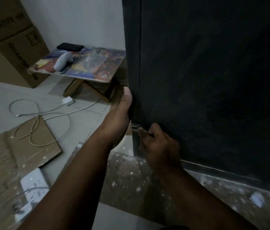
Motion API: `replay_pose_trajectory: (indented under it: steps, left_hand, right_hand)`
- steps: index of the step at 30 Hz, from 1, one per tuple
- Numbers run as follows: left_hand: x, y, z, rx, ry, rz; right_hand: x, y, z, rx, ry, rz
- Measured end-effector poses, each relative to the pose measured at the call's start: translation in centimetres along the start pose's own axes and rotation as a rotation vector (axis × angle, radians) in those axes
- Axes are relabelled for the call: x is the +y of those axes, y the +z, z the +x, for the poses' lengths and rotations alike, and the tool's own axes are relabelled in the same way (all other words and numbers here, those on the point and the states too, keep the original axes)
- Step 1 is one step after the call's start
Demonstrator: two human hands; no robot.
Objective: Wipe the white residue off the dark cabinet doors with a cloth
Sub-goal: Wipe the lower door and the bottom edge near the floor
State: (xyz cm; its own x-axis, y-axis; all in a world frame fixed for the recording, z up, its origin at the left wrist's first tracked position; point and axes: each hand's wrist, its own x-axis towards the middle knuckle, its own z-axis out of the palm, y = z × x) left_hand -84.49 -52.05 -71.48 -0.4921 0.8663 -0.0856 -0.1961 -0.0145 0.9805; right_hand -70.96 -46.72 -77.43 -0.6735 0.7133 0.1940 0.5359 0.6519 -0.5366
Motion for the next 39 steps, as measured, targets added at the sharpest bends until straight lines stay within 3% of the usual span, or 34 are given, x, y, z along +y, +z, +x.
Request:
replay_pose_trajectory:
  steps: [2, 6, 10, 13, 16, 18, 22, 28, 35, 39]
  left_hand:
    - [-0.9, -0.3, -0.1, -0.014, -0.01, 0.03]
    - [-1.7, -0.6, 0.0, -0.038, -0.024, 0.033]
    - [-2.2, -0.6, 0.3, -0.059, -0.015, 0.056]
    - [-2.5, -0.6, 0.0, -0.063, -0.045, 0.076]
    - [-3.0, -0.6, -0.3, -0.068, -0.074, 0.111]
    - [-3.6, -0.8, -0.5, -0.073, -0.097, 0.129]
    - [-5.1, -1.1, -0.8, -0.075, -0.104, 0.151]
    - [-5.7, -0.7, -0.8, -0.077, -0.141, 0.118]
    - [-5.3, -0.1, -1.1, -0.024, -0.186, 0.155]
    - [-5.5, 0.1, -1.0, 0.024, -0.174, 0.132]
  right_hand:
    - [0.1, -0.2, 0.0, 0.097, -0.061, -0.044]
    - [-0.2, -0.3, 0.6, 0.531, -0.294, -0.125]
    - [0.3, 2.4, 0.3, 0.346, -0.065, 0.048]
    - [1.9, 4.5, -0.2, 0.262, -0.011, 0.165]
    - [3.2, 5.4, -0.6, 0.013, 0.108, 0.144]
    - [3.7, 5.5, -0.7, -0.049, 0.119, 0.059]
    - [3.4, 5.0, -0.7, 0.117, 0.085, 0.067]
    - [3.6, 7.1, -0.9, 0.015, 0.203, 0.252]
    - [5.2, 9.6, -1.4, 0.118, -0.053, -0.14]
    - [5.1, 8.8, -1.2, 0.128, 0.017, 0.001]
